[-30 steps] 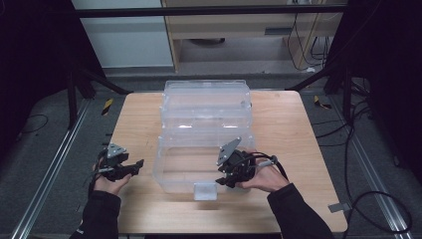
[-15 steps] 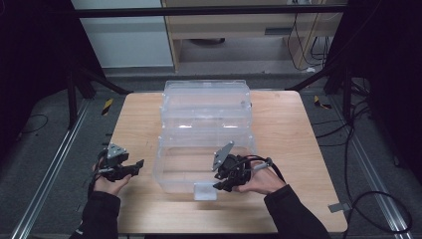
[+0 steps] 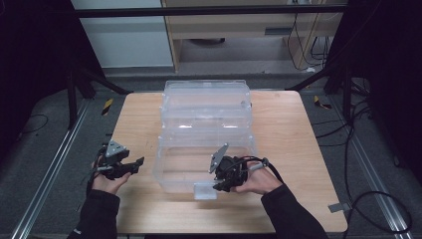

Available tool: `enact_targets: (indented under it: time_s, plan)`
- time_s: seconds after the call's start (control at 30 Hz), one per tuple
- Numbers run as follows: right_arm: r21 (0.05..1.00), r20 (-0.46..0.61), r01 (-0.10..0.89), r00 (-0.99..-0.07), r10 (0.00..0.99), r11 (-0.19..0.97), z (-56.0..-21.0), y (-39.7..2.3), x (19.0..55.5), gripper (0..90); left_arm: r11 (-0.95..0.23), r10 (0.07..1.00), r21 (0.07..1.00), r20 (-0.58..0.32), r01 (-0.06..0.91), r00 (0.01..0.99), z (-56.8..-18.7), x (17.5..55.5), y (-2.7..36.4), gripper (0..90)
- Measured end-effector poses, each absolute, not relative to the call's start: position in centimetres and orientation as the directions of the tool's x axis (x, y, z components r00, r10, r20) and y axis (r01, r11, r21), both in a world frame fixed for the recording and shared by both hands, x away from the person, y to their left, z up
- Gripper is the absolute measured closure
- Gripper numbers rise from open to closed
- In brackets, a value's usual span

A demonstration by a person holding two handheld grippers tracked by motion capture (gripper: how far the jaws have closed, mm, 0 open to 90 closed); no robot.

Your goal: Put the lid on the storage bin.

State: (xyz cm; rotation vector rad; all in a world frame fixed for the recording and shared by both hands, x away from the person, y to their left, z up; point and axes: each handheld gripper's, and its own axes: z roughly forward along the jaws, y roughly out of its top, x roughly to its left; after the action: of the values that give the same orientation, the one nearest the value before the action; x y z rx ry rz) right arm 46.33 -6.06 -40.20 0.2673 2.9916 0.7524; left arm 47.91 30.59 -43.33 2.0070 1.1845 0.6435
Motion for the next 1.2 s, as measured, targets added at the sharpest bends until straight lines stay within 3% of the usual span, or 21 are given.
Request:
enact_targets:
  time_s: [0.7,1.2]
  plan:
    - [0.464,0.016,0.16,-0.985,0.172,0.871,-40.2,-6.0,46.6,70.9,-0.499,0.712,0.805,0.17,0.321,0.681,-35.4,50.0,26.8,36.0]
    - [0.463,0.016,0.156,-0.986,0.168,0.872,-40.2,-6.0,46.6,71.0,-0.587,0.546,0.786,0.208,0.193,0.811,-33.2,52.2,24.9,40.0]
